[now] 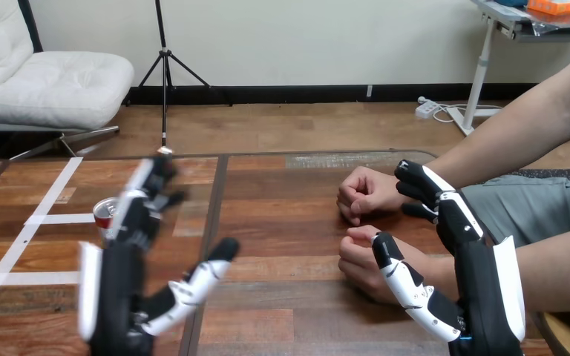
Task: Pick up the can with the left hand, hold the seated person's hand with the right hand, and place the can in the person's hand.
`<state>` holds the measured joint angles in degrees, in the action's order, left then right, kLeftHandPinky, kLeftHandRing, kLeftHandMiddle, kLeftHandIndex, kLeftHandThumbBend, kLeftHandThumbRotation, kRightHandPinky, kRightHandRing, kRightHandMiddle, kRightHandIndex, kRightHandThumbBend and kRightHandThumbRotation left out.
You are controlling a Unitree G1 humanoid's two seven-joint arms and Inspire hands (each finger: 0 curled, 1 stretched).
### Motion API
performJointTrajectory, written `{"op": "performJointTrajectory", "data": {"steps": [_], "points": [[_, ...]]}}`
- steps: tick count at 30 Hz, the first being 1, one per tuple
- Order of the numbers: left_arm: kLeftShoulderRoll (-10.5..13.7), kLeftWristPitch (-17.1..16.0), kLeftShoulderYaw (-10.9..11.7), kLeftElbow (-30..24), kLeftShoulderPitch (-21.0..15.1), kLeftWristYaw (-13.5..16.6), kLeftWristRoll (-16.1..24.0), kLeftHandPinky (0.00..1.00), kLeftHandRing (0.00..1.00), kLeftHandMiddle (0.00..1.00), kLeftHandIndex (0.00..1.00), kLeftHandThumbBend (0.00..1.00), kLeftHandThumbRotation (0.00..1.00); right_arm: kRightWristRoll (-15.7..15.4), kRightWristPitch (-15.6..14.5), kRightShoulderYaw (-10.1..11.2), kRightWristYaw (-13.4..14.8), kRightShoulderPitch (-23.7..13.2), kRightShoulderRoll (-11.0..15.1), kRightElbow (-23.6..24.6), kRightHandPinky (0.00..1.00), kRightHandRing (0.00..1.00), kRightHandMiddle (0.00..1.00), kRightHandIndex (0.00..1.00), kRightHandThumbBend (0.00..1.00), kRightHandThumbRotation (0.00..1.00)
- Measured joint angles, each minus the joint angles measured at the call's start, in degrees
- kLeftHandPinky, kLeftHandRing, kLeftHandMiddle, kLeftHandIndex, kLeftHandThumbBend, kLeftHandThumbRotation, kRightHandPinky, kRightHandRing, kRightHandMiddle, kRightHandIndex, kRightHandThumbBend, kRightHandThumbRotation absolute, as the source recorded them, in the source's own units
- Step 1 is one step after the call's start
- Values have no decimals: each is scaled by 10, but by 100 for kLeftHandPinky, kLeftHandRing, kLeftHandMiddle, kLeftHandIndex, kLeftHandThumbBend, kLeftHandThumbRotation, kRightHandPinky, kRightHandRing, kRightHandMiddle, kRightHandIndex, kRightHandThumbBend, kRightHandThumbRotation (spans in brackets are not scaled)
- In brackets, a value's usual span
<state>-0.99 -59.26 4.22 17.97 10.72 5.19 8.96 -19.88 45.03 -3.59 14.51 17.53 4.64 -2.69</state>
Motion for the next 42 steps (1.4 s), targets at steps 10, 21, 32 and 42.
{"op": "performJointTrajectory", "data": {"steps": [10, 21, 32, 42], "points": [[1, -2, 60, -8, -20, 90, 78, 81, 91, 94, 91, 67, 27, -1, 0, -1, -1, 0, -2, 0, 76, 82, 84, 84, 48, 44], [5, 31, 81, -25, -20, 127, 97, 85, 91, 93, 90, 69, 29, -1, 0, -1, -4, 0, -3, 0, 77, 83, 84, 84, 48, 44], [9, 54, 82, -25, -22, 155, 119, 90, 92, 94, 92, 70, 31, -2, 0, -1, -5, 0, -3, 0, 77, 82, 83, 83, 48, 43], [27, 89, 80, -24, -26, 161, 129, 96, 95, 96, 93, 73, 35, -3, -1, -1, -5, 0, -3, 0, 76, 82, 84, 84, 48, 43]]}}
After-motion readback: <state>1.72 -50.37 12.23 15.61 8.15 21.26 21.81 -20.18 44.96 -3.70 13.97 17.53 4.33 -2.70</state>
